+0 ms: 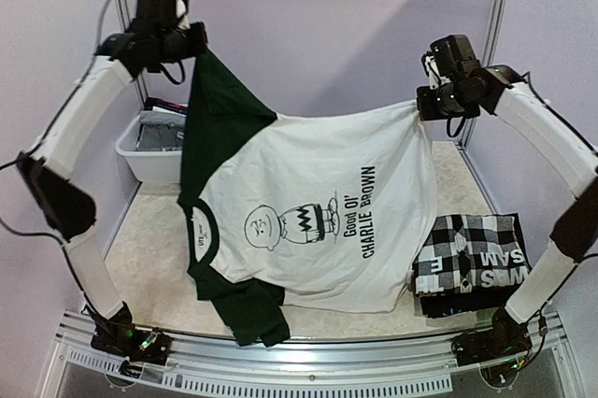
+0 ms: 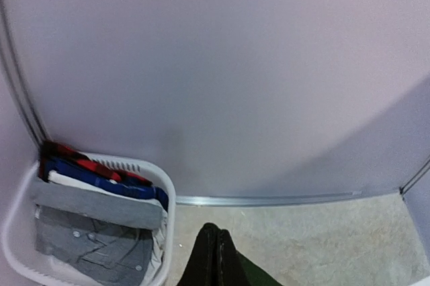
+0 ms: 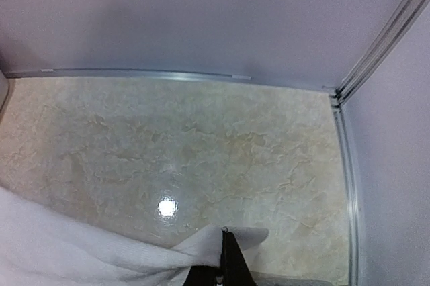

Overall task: Fold and stack the mixed laundry pile
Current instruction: Flatten out the flattened T-shirt at the center of the board.

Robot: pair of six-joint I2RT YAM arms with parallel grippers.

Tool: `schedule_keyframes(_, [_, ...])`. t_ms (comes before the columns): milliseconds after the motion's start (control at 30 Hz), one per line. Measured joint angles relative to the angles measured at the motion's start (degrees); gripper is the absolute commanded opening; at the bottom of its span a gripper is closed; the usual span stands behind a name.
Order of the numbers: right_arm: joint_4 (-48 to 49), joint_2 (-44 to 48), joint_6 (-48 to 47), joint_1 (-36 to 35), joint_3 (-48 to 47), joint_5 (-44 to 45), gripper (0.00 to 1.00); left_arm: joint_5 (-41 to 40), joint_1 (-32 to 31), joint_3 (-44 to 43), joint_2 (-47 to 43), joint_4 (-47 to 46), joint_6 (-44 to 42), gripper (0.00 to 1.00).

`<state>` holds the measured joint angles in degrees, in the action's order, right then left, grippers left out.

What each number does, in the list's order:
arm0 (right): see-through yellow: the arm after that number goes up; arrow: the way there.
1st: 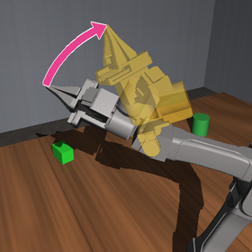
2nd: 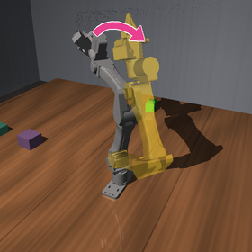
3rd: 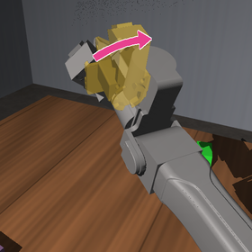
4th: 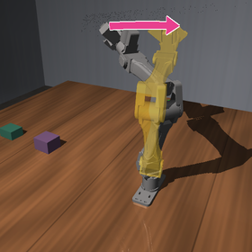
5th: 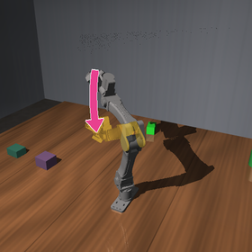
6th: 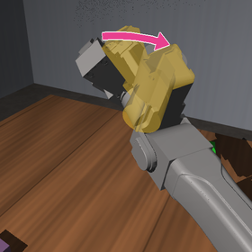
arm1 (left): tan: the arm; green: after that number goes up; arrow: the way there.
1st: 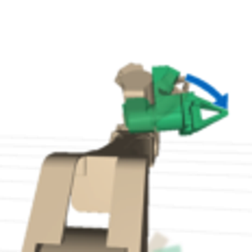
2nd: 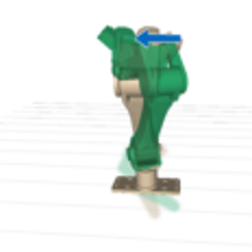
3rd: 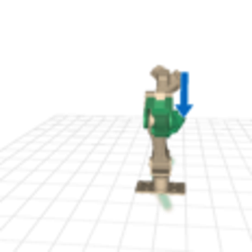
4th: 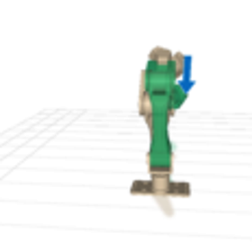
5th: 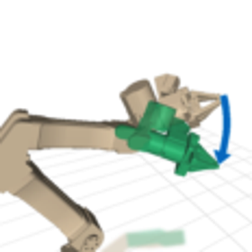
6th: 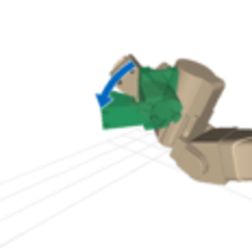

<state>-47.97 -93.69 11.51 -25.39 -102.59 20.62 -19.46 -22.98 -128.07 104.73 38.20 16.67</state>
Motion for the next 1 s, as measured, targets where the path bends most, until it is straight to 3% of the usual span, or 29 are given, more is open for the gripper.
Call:
schedule_keyframes(200, [4.3,-19.7,0.0,8.7,-5.2,-9.9,0.00,6.7,1.7,-11.3,24.8,-0.6,1.4,0.00])
schedule_keyframes(333, [4.3,-30.7,-0.3,11.0,-11.3,-13.0,0.00,10.0,2.4,-17.0,35.5,-2.0,2.4,0.00])
schedule_keyframes(533, [4.5,-39.1,-0.4,13.0,-18.3,-15.5,0.00,13.1,3.9,-16.9,40.5,-7.9,4.4,0.00])
schedule_keyframes(833, [6.1,-46.1,-0.5,15.3,-27.7,-18.5,0.05,14.6,4.9,-16.9,45.9,-25.6,7.4,0.00])
schedule_keyframes(900, [6.5,-48.2,-0.6,15.6,-29.6,-18.8,0.10,14.2,5.0,-16.9,48.1,-28.9,8.8,0.00])
schedule_keyframes(933, [7.0,-49.2,-0.6,15.8,-30.3,-18.9,0.17,13.9,5.0,-16.9,49.0,-30.0,9.4,0.05])
schedule_keyframes(1000, [8.4,-50.7,-0.6,16.2,-30.8,-19.2,0.44,12.7,5.1,-16.9,51.2,-33.0,10.9,0.35])
